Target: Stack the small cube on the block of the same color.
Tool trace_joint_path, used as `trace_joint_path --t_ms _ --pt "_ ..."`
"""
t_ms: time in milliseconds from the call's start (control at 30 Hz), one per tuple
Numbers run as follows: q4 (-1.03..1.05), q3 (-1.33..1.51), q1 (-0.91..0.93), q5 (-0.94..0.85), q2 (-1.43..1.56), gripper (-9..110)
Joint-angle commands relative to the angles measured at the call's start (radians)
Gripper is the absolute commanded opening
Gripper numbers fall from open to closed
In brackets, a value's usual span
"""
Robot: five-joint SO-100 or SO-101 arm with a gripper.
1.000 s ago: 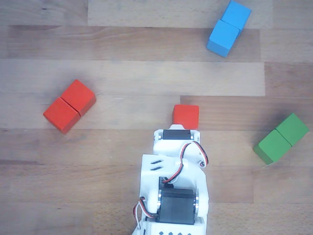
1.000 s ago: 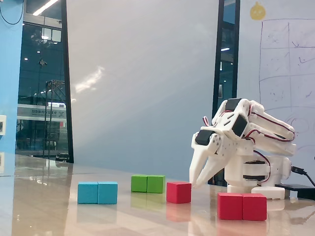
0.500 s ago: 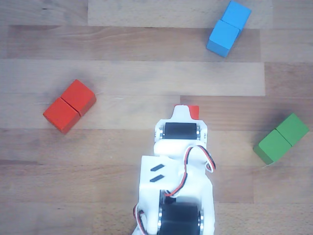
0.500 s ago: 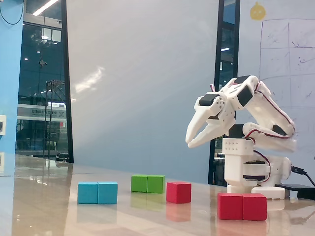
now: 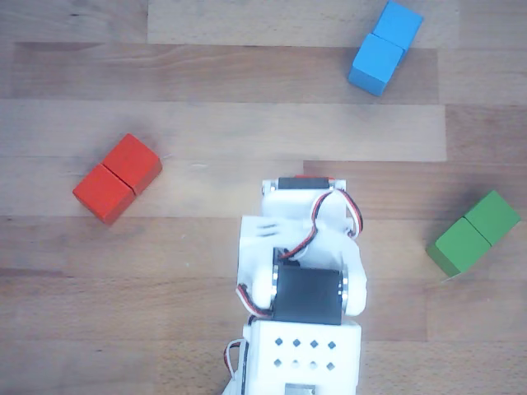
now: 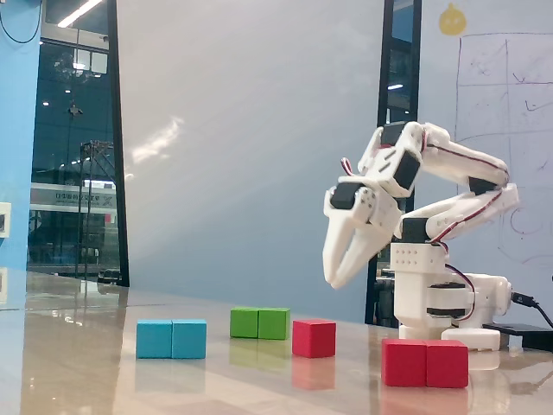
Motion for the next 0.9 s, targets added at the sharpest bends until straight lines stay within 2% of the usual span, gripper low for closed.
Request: trace_joint_path --t_ms 0,333,633,867 --pt "-0.051 -0.195 0.006 -0.009 -0.126 0" --pt "-0.041 -0.359 -0.005 -0.009 -0.479 0" --pt "-0.041 -0.253 -0.005 -0.009 -0.486 0" --pt "-0.041 -0.229 0.003 0.002 -0.485 12"
